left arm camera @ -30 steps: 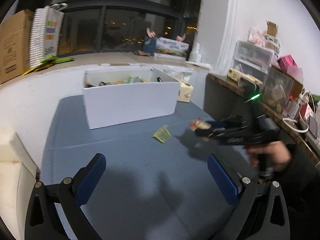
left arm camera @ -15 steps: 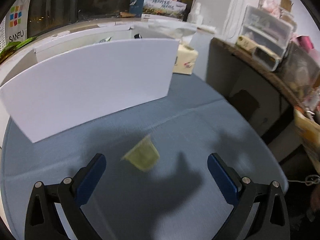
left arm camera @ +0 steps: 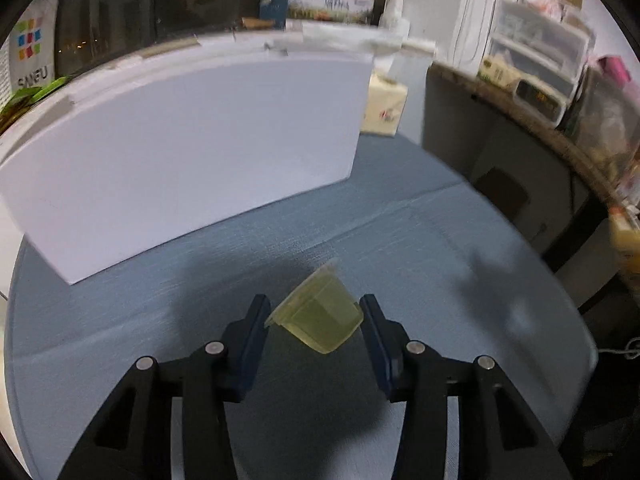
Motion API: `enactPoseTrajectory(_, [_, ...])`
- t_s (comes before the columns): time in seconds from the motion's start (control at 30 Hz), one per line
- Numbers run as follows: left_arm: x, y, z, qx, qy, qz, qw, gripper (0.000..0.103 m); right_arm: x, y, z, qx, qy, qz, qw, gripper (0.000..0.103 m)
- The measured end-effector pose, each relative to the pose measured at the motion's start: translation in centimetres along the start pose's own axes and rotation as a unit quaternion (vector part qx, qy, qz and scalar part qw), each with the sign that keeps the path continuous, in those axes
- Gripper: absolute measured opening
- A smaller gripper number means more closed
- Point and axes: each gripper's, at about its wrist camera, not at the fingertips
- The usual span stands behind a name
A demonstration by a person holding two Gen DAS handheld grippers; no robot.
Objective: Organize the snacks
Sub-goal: 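Drop the wafer pack and jelly cup into the white box with both tools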
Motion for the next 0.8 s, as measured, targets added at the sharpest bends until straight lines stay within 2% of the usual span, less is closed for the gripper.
enactPoseTrajectory(0.27, [-10.0, -3.3, 2.4, -0.047, 0.094, 0.015, 0.9944, 0.05, 1.4, -0.8, -0.1, -0.005, -0.013, -0.012, 1.0, 0.061])
enactPoseTrajectory(0.43, [-14.0, -6.3, 2.5, -0.08, 0.138, 0.019, 0.9869, 0.05, 3.2, -1.9, -1.0, -0.02, -0.023, -0.021, 0.999, 0.061])
enactPoseTrajectory(0.53, [-14.9, -7.7, 1.2, -0.097, 0.16, 0.028, 0.9819, 0.05, 4.1, -2.8, -2.4, -0.034, -0.024, -0.028, 0.999, 0.061])
enactPoseTrajectory(0.63, [-15.7, -8.8, -1.3, -0.094, 0.188, 0.021, 0.9775, 0.05, 5.1, -3.7, -4.8, -0.05, -0.017, -0.033, 0.998, 0.061])
enactPoseTrajectory(0.73, [-15.3, -10.8, -5.3, -0.103, 0.201, 0.023, 0.9739, 0.05, 6.3, -4.2, -8.4, -0.061, -0.003, -0.037, 0.997, 0.061])
enactPoseTrajectory(0.8, [-14.6, -11.7, -7.9, -0.099, 0.203, 0.004, 0.9742, 0.05, 7.6, -4.1, -11.1, -0.059, 0.002, -0.037, 0.998, 0.061])
Point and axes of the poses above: each gripper's, at about its wrist camera, not at the fingertips, and x roughly the way its jaws point, y to its right, z to its underside, and after that the axes turned 7 degrees about -z, right-handed
